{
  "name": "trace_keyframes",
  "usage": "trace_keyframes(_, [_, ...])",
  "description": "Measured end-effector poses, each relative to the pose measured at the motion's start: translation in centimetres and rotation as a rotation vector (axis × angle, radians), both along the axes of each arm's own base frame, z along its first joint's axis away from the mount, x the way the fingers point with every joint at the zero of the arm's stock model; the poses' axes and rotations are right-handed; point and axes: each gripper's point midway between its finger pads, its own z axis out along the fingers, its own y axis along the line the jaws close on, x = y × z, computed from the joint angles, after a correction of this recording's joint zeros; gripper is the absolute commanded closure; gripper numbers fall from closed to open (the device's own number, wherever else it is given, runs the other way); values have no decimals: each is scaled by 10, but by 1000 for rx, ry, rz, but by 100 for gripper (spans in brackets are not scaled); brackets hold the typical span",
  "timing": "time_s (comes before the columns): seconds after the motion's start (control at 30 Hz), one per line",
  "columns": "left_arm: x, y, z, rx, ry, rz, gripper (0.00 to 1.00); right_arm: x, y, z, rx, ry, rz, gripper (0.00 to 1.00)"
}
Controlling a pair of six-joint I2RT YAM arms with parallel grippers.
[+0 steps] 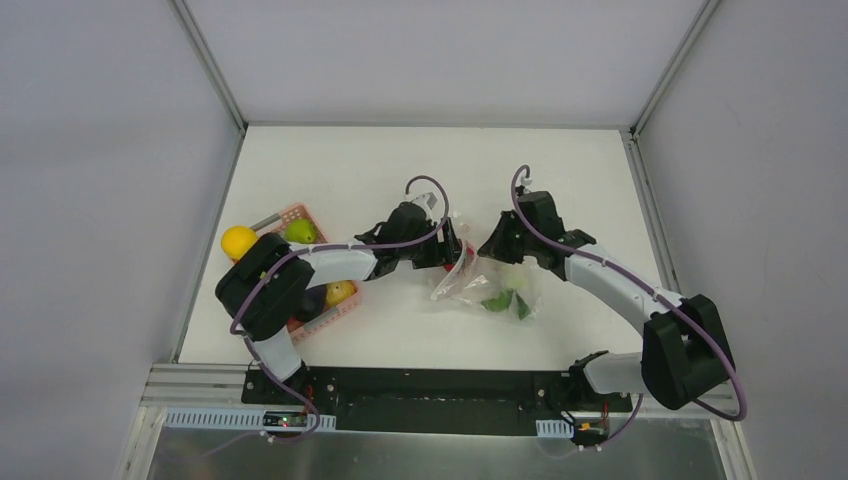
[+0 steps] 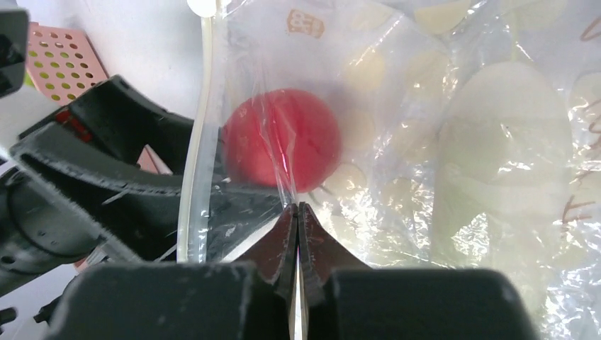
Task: Open the zip-top bag and remove the fake food
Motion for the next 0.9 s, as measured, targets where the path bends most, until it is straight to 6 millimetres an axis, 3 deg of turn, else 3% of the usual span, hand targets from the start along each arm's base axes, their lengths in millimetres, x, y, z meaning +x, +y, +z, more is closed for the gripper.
trace_keyframes(0.1, [-7, 11, 9, 48, -8, -15, 59, 2, -6, 3, -20, -18, -25, 100])
trace_keyframes(0.27, [-15, 35, 41, 130, -62, -13, 59, 5, -15, 2, -59, -35, -61, 100])
trace_keyframes(0.47, [-31, 85, 79, 248, -133, 49, 57, 8, -24, -3, -104, -48, -87, 100])
trace_keyframes(0.63, [-37, 154, 105, 365, -175, 188, 56, 6, -29, -10, -131, -42, -94, 100])
trace_keyframes(0.73, [-32, 214, 121, 425, -183, 353, 56, 6, -30, -11, -137, -44, -95, 100])
trace_keyframes(0.9, [-37, 293, 128, 533, -158, 578, 55, 6, -31, -12, -144, -46, -89, 100])
